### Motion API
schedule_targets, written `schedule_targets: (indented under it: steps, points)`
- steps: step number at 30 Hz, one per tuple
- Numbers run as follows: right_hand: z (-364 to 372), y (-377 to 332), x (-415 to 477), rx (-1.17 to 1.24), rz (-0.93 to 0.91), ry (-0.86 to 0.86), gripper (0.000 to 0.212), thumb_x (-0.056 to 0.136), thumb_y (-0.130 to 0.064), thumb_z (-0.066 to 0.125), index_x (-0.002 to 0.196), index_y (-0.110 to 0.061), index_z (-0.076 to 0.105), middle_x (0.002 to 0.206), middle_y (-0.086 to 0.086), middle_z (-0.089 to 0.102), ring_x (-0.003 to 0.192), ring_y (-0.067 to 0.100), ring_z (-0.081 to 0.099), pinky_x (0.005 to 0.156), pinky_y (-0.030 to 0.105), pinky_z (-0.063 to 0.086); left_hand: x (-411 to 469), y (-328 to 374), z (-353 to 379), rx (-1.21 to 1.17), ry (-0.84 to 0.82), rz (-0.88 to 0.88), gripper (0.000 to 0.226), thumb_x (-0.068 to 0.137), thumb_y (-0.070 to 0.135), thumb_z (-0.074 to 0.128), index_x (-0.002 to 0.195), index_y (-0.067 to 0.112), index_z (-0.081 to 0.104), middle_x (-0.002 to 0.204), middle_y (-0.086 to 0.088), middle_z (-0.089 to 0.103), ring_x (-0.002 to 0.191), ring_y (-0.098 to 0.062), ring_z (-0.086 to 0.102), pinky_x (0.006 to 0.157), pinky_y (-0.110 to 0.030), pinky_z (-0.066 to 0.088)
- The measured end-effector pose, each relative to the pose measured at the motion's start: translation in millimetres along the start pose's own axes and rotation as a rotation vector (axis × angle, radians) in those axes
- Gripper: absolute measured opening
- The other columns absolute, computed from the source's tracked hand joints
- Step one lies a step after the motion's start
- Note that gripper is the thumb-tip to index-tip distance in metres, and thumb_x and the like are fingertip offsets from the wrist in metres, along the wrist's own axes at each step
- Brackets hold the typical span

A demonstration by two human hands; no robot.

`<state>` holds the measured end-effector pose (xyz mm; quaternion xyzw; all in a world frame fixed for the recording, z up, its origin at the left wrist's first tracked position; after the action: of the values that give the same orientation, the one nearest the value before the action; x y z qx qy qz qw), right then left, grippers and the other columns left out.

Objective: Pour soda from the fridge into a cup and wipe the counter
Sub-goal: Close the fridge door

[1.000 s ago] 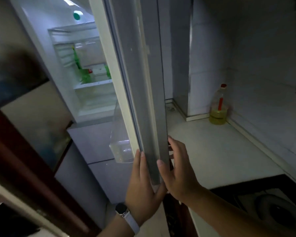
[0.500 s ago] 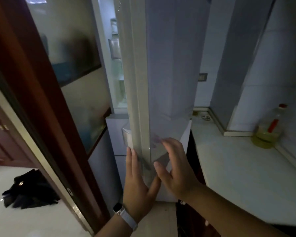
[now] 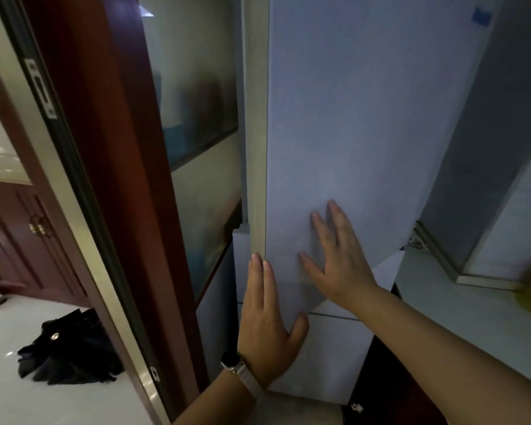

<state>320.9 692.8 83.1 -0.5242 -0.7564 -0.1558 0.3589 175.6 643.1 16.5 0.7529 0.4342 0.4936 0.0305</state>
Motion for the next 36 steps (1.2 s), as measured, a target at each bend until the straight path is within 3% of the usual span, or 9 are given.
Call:
schedule_targets:
  steps: [5, 11, 17, 22, 29, 32, 36]
  points:
    - [36.0, -1.0, 30.1, -0.144, -0.055, -0.022, 0.081, 0.091, -0.052, 0.048, 0.154, -0.023, 0.007, 0.161, 0.014, 0.007, 0.147, 0.036, 0.014, 0.116, 0.048, 0.020, 32.7, -39.4, 2.4, -0.036, 0.026, -0.103, 0.104, 0.083, 0.045, 0.054, 0.151, 0.028, -0.023, 0.160, 0.010, -0.027, 0.151, -0.021, -0.005, 0.114, -0.054, 0.032]
    - [70.6, 5.0, 58.8, -0.251, -0.175, -0.004, 0.092, 0.080, -0.040, 0.075, 0.151, -0.015, 0.022, 0.158, 0.019, 0.013, 0.145, 0.038, 0.015, 0.114, 0.056, 0.023, 72.4, -77.6, 8.9, -0.055, 0.054, -0.191, 0.097, 0.083, 0.050, 0.051, 0.150, 0.039, -0.018, 0.160, 0.006, -0.025, 0.151, -0.028, 0.001, 0.114, -0.052, 0.034]
    - [105.5, 19.7, 86.9, -0.346, -0.279, 0.030, 0.090, 0.076, -0.039, 0.074, 0.149, -0.015, 0.028, 0.156, 0.017, 0.018, 0.143, 0.039, 0.020, 0.114, 0.060, 0.023, 108.2, -114.3, 23.3, -0.034, 0.101, -0.272, 0.098, 0.079, 0.046, 0.061, 0.154, 0.029, -0.001, 0.159, 0.002, -0.013, 0.149, -0.031, 0.009, 0.114, -0.041, 0.026]
    - [127.9, 28.1, 108.0, -0.363, -0.371, 0.145, 0.072, 0.081, -0.038, 0.060, 0.146, -0.015, 0.037, 0.154, 0.017, 0.026, 0.140, 0.040, 0.028, 0.112, 0.060, 0.025, 135.7, -148.4, 38.9, 0.014, 0.130, -0.311, 0.110, 0.079, 0.046, 0.073, 0.153, 0.035, -0.008, 0.158, 0.010, -0.019, 0.148, -0.019, 0.004, 0.114, -0.035, 0.023]
    - [162.5, 47.4, 143.4, -0.289, -0.386, 0.202, 0.066, 0.077, -0.031, 0.067, 0.139, -0.017, 0.050, 0.153, 0.011, 0.031, 0.138, 0.036, 0.033, 0.113, 0.056, 0.019, 182.1, -192.0, 59.7, 0.046, 0.195, -0.338, 0.113, 0.073, 0.050, 0.078, 0.152, 0.035, 0.000, 0.162, -0.014, 0.002, 0.145, -0.018, 0.010, 0.112, -0.034, 0.018]
    - [171.1, 56.6, 152.5, -0.289, -0.400, 0.225, 0.061, 0.080, -0.032, 0.066, 0.138, -0.017, 0.055, 0.154, 0.008, 0.033, 0.139, 0.033, 0.033, 0.116, 0.051, 0.015, 194.8, -205.4, 71.0, 0.035, 0.211, -0.322, 0.111, 0.071, 0.064, 0.065, 0.153, 0.036, -0.005, 0.163, -0.010, -0.002, 0.148, -0.023, 0.008, 0.114, -0.039, 0.022]
    - [181.3, 65.3, 165.9, -0.301, -0.397, 0.233, 0.060, 0.081, -0.029, 0.062, 0.139, -0.018, 0.054, 0.155, 0.007, 0.031, 0.144, 0.030, 0.024, 0.119, 0.047, 0.009, 213.4, -220.9, 82.1, 0.044, 0.216, -0.309, 0.110, 0.071, 0.065, 0.062, 0.153, 0.038, -0.006, 0.162, -0.011, 0.000, 0.148, -0.030, 0.012, 0.113, -0.051, 0.030]
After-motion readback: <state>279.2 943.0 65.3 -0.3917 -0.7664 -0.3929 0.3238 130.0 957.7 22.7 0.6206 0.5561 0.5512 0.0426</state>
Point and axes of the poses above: each hand's wrist, its own x-axis towards the middle knuckle, its own z-axis out of the palm, y = z × x, the point moved 8 cm from there along x, towards the middle knuckle
